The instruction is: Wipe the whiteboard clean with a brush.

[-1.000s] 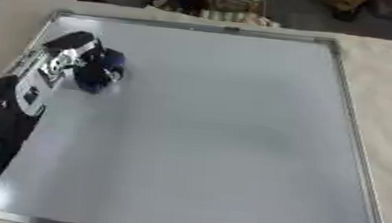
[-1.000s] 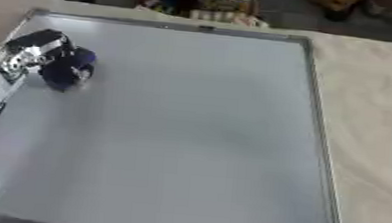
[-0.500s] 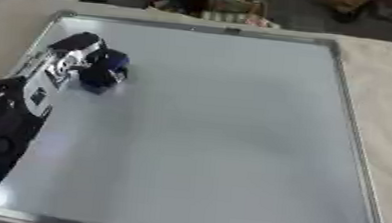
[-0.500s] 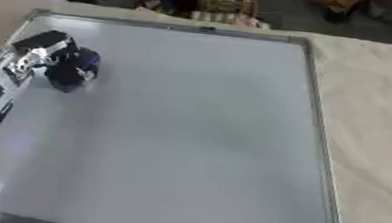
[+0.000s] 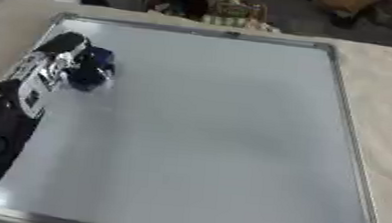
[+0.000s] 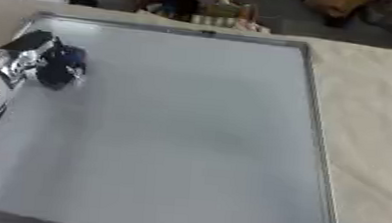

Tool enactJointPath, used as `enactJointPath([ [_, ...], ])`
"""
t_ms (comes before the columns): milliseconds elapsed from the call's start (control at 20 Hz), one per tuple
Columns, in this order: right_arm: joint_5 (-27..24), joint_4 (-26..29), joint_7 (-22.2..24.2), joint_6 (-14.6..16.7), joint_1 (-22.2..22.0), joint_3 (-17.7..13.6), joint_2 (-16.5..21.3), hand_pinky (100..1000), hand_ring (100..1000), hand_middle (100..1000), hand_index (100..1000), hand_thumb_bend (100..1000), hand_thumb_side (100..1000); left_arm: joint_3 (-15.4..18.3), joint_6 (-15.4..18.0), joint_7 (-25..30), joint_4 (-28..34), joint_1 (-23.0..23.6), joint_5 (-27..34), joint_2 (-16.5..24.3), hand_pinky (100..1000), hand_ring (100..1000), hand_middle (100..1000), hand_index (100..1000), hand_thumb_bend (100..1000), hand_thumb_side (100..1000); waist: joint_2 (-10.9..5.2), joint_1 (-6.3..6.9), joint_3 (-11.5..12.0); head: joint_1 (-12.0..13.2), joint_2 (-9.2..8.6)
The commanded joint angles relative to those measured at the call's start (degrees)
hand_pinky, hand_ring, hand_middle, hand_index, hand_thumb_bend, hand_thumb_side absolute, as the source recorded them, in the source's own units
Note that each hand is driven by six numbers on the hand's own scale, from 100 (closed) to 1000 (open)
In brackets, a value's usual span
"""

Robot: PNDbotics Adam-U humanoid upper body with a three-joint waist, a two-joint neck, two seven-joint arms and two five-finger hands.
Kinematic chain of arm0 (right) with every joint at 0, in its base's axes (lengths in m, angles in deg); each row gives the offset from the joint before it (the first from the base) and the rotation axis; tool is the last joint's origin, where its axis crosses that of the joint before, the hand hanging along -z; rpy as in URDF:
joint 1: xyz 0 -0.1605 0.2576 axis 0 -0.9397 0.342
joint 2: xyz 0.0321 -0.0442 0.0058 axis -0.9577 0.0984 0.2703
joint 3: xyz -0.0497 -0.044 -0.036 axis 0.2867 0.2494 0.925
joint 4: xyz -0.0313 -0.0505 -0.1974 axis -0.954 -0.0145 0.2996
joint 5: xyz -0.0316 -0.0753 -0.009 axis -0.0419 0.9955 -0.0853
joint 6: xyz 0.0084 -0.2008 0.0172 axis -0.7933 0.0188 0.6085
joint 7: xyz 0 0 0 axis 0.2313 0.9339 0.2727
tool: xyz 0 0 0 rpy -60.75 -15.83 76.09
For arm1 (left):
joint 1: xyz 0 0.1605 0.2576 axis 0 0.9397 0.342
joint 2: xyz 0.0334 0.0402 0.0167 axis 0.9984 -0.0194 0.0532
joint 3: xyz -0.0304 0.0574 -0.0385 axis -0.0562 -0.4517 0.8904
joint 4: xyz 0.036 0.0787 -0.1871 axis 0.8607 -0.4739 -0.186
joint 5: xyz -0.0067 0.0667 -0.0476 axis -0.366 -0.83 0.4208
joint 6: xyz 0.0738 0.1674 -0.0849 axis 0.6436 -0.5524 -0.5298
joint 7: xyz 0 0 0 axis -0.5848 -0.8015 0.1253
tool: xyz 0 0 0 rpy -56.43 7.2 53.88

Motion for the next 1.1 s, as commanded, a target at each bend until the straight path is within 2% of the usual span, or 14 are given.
enactJointPath([
  [50, -0.17, 0.79, -0.25, 0.02, 0.35, -0.73, 0.84, 865, 860, 693, 845, 100, 1000, 0.21, -0.27, -0.33, -3.33, 1.66, -1.43, 1.77, 386, 381, 127, 167, 144, 350, -0.86, -0.40, 0.15, 0.21, -0.14],
  [1100, -0.12, 0.79, -0.37, 0.16, 0.27, -0.81, 0.94, 863, 859, 694, 844, 100, 1000, 3.23, -2.77, -3.96, -6.67, 2.25, -4.69, 4.93, 386, 383, 130, 169, 150, 331, -1.15, -0.55, 0.30, -0.02, -0.90],
])
